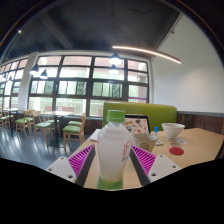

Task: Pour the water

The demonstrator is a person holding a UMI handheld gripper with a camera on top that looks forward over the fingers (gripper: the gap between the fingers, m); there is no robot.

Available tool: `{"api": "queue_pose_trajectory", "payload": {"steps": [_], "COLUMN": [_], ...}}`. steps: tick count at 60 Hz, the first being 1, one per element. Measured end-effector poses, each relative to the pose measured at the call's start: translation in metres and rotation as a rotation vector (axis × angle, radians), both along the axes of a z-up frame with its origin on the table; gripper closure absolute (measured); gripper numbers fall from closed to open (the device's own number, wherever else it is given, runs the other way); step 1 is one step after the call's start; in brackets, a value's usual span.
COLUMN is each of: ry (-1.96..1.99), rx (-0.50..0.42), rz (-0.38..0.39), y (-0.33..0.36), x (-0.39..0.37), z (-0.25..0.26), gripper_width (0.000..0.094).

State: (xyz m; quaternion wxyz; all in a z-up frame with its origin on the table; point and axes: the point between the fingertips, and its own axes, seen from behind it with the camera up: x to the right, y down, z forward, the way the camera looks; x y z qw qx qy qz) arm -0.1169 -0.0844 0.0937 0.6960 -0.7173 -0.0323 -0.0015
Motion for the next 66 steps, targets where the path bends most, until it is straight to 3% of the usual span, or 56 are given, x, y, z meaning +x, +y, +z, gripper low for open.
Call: {"api": "queue_pose_trajectory", "payload": {"steps": [2,4,7,17,18,21,22,28,43,66], "ry": [0.000,0.001,0.041,0.087,0.087,0.092,0.092,0.123,0.451,1.722], "rx": [0.009,-0.001,-0.034,-0.083,-0.084,-0.094,-0.099,-0.123,-0.055,-0.219], "rz": [-0.006,-0.021,-0.042,0.007,0.014,0.025,0.030,0.086,0.204,0.258], "y": [0.010,0.015,0.016,0.023,0.021,0.020,0.019,0.012,0.064,0.146], "x": [0.002,0.000,-0.001,-0.003,-0.007,-0.008,-0.009,-0.025,-0.033,0.021], "z": [-0.002,-0.003,-0.013,-0.021,-0.019,-0.019,-0.019,-0.010,0.056,0.058], "gripper_width": [0.0226,0.0443,0.0466,0.0533,0.0587,0.0591,0.0635,0.0634,0.0636,0.0636]}}
